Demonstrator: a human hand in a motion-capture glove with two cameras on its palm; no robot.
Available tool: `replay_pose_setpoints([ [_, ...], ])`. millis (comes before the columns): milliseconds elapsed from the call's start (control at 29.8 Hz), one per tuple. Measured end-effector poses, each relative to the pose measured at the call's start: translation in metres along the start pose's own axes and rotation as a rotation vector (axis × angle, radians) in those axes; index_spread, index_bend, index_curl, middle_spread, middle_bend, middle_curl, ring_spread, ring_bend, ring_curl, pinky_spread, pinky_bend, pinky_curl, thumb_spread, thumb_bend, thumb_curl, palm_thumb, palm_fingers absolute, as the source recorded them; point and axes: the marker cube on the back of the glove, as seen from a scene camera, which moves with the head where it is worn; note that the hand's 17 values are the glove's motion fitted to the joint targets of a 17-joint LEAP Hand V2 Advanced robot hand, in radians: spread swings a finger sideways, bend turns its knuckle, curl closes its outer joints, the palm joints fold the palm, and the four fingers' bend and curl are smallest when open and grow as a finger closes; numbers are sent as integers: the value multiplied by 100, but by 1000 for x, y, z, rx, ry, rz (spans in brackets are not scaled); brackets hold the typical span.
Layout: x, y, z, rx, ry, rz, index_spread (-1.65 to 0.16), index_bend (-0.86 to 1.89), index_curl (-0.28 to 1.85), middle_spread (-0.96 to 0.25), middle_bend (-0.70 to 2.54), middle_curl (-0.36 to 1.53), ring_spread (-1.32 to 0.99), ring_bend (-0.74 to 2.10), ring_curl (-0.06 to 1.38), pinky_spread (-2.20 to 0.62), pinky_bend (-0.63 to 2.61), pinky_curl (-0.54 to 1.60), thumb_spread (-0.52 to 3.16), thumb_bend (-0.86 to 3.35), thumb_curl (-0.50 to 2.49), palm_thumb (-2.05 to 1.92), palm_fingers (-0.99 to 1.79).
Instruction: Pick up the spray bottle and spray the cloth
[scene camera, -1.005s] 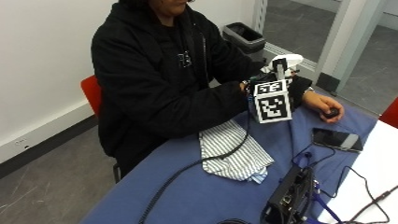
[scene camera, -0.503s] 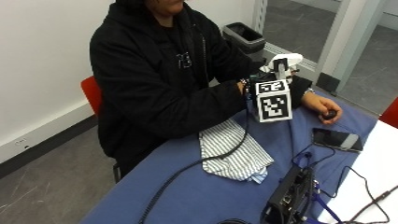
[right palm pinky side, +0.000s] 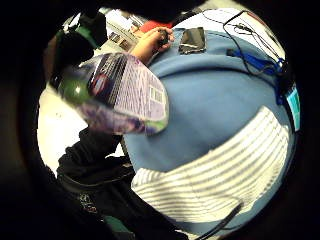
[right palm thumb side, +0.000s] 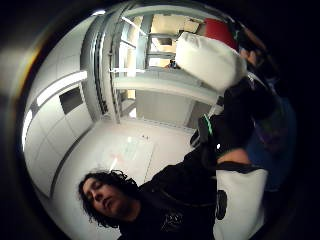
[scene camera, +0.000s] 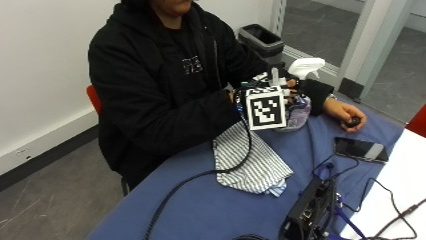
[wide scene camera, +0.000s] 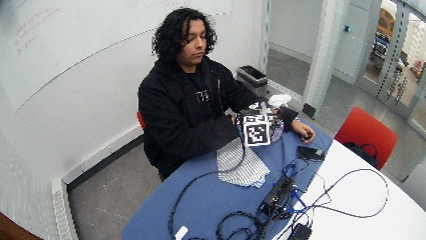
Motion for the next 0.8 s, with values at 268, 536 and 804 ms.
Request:
replay_pose_setpoints([
  [268, 3, 58, -22, -11, 250, -16, -25, 9, 34, 3, 31, 45, -4, 53, 42, 13, 35, 40, 100, -3, 59, 82, 57],
  [536, 5, 116, -40, -78, 480, 31, -28, 10, 30, 3, 26, 42, 2, 43, 38, 17, 41, 40, 108, -2, 54, 79, 47],
  [804, 20, 163, -59, -193, 625, 98, -33, 14, 28, 3, 27, 41, 3, 30, 34, 20, 39, 40, 113, -2, 50, 75, 32],
])
